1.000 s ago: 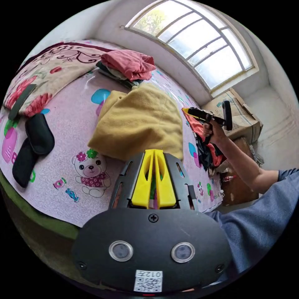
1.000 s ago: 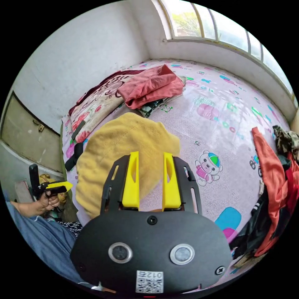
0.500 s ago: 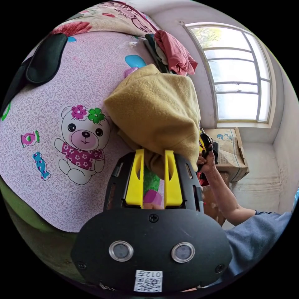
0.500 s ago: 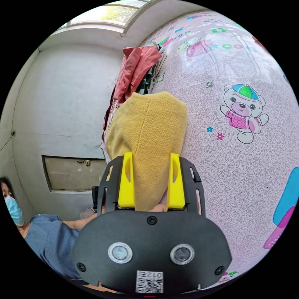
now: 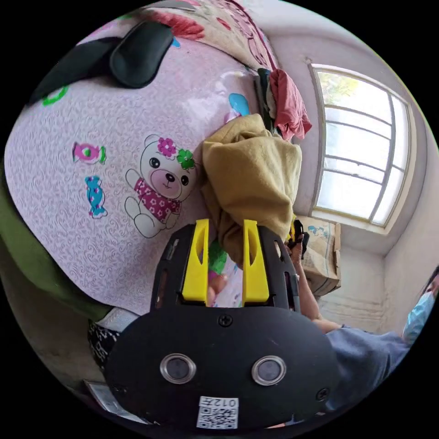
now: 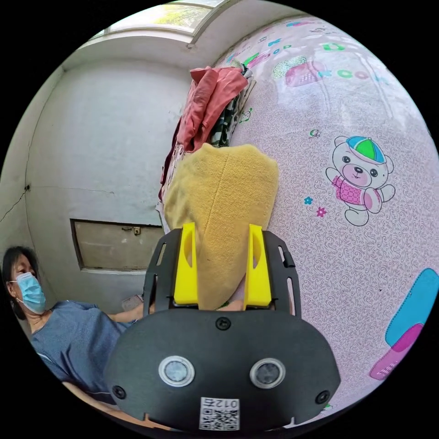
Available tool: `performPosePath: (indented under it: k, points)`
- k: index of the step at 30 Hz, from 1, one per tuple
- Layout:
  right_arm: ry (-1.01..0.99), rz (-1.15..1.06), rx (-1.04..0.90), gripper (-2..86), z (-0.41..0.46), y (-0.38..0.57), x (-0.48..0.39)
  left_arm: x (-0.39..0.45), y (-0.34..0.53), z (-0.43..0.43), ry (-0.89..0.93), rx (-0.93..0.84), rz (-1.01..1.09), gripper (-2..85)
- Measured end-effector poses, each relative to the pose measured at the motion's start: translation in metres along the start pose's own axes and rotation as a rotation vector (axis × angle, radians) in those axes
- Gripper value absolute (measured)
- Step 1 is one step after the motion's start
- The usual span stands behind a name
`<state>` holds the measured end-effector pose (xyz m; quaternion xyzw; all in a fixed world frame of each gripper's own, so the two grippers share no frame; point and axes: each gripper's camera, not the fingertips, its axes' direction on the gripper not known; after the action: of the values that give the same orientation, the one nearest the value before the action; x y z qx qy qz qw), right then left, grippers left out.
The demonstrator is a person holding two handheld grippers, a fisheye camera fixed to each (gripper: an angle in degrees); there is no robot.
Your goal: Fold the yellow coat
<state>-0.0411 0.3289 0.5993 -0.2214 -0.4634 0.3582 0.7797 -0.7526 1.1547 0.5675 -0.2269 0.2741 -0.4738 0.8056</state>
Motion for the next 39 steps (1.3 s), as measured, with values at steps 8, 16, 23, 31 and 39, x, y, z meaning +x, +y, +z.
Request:
performPosePath:
  k: [8, 16, 23, 31, 39]
  points:
    - [-0.025, -0.026, -0.001, 17.9, 0.046, -0.005, -0.059, -0.038, -0.006, 0.031, 0.171, 0.094, -0.179, 18.2]
    - [0.570, -0.531, -0.103, 23.5, 0.180, 0.028, -0.286, -0.043, -0.005, 0.049, 0.108, 0.128, -0.066, 17.7]
    - [0.457, -0.895, -0.431, 20.7, 0.338, 0.043, -0.443, -0.069, 0.018, 0.054, 0.237, 0.197, -0.011, 16.7]
    - [0.510, -1.310, -1.185, 21.6, 0.623, 0.051, -0.576, -0.051, 0.027, 0.070, 0.149, 0.182, 0.278, 15.1]
    - [0.628, -1.387, -1.813, 23.0, 0.828, 0.091, -0.587, -0.053, 0.042, 0.087, 0.121, 0.183, 0.361, 14.7]
